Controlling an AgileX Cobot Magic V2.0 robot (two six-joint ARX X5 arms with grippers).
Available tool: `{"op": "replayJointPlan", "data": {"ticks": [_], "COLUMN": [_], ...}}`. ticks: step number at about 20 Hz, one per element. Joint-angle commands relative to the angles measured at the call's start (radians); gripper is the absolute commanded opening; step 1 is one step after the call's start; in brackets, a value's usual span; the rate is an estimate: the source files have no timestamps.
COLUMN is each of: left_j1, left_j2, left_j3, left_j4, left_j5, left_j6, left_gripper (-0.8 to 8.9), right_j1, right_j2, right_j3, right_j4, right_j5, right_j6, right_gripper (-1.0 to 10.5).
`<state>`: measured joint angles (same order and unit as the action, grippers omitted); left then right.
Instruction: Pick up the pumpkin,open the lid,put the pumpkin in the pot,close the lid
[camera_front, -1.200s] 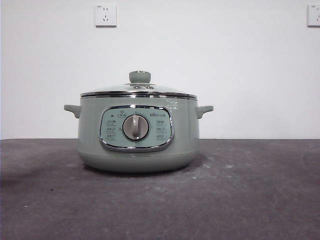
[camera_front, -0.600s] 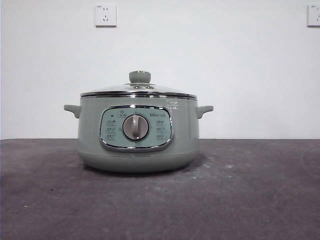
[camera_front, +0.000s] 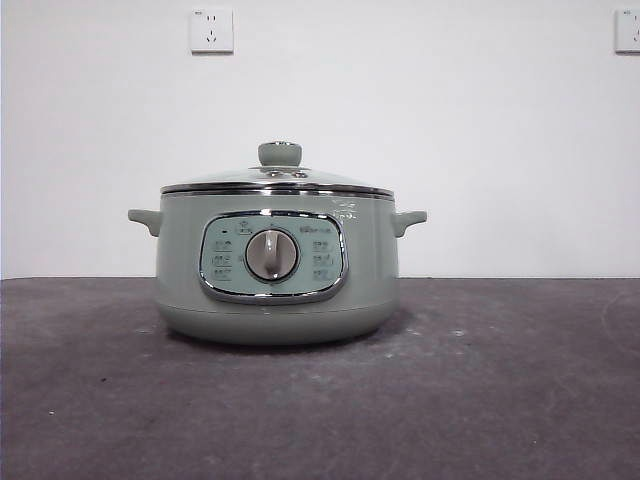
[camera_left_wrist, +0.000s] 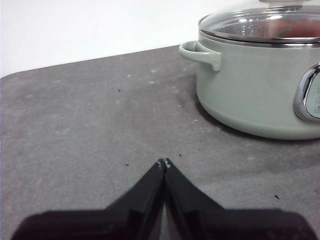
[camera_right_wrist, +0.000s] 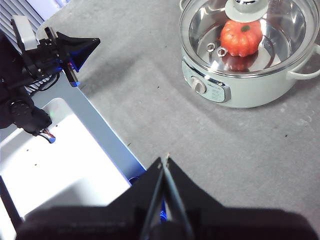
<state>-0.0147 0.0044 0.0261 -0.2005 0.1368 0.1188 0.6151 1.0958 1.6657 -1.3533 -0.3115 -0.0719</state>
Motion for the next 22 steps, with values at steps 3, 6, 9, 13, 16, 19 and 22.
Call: {"op": "replayJointPlan", "data": {"ticks": [3, 6, 9, 13, 16, 19, 22], "left_j1": [0.003, 0.003, 0.003, 0.003, 0.003, 0.003, 0.003], "left_j2": [-0.003, -0.003, -0.003, -0.003, -0.003, -0.003, -0.003], "left_j3": [-0.009, -0.009, -0.009, -0.009, -0.009, -0.009, -0.009], "left_j4": [-0.015, -0.015, -0.015, -0.015, -0.014, -0.014, -0.014], "left_j5": [-0.003, -0.002, -0.002, -0.002, -0.002, -0.002, -0.003], "left_j6": [-0.015, -0.015, -0.015, -0.015, -0.015, -0.015, -0.015], "left_gripper": [-0.04, -0.03, -0.03, -0.03, -0.03, -0.03, -0.04], "right_j1": [0.001, 0.001, 0.001, 0.001, 0.001, -0.022, -0.137], "right_j2": [-0.004, -0.004, -0.004, -0.004, -0.004, -0.017, -0.088], "right_j3": [-0.002, -0.002, -0.002, -0.002, -0.002, -0.002, -0.022], "right_j4": [-0.014, -0.014, -0.014, -0.014, -0.014, -0.006, 0.143], "right_j5": [0.0, 0.0, 0.0, 0.0, 0.0, 0.013, -0.01], "right_j6": [-0.005, -0.005, -0.005, -0.005, -0.005, -0.06, -0.071], "right_gripper": [0.0, 0.0, 0.0, 0.0, 0.0, 0.0, 0.0]}}
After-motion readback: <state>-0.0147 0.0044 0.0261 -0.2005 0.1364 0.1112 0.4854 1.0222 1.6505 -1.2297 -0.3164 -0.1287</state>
